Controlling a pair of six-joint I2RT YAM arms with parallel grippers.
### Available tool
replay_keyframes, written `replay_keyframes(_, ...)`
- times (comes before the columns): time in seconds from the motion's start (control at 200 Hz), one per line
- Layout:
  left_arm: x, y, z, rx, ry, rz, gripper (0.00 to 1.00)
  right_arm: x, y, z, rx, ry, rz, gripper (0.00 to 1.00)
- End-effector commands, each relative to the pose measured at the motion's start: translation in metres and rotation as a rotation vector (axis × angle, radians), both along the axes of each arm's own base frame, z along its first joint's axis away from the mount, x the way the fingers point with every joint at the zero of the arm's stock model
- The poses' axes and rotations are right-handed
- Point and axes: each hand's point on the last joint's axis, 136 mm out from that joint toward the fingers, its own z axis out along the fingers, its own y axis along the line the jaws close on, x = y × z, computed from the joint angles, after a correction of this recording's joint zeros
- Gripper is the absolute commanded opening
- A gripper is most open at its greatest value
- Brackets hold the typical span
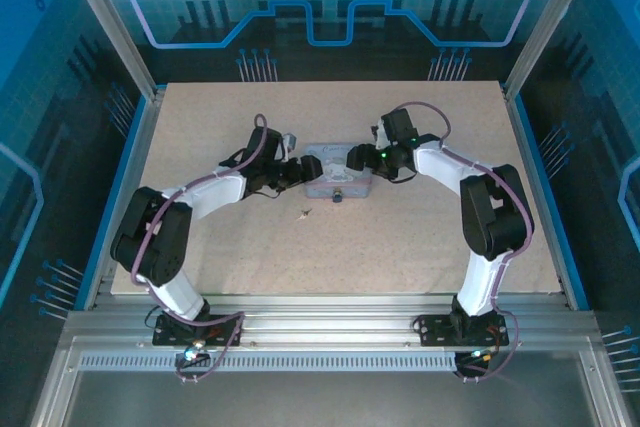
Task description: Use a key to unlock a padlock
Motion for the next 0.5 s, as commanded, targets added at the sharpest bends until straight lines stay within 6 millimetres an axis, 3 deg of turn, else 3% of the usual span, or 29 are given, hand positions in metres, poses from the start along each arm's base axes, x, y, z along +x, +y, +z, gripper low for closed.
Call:
replay_keyframes(0.0,-0.001,0.017,0.009,0.018,-0.02,0.041,0.83,-0.005,-0.009,0.015,-0.029,-0.023,-0.008,0.77)
replay_keyframes(0.21,-0.017,0.029,0.015,0.04,-0.017,0.064,0.8,-0.016,-0.023,0.03,-0.068,-0.058,-0.02,0.77)
replay_keyframes(0.495,-0.071,0.045,-0.01,0.154,0.081,0.1,0.7,-0.071,-0.034,0.051,-0.1,-0.123,0.016,0.74)
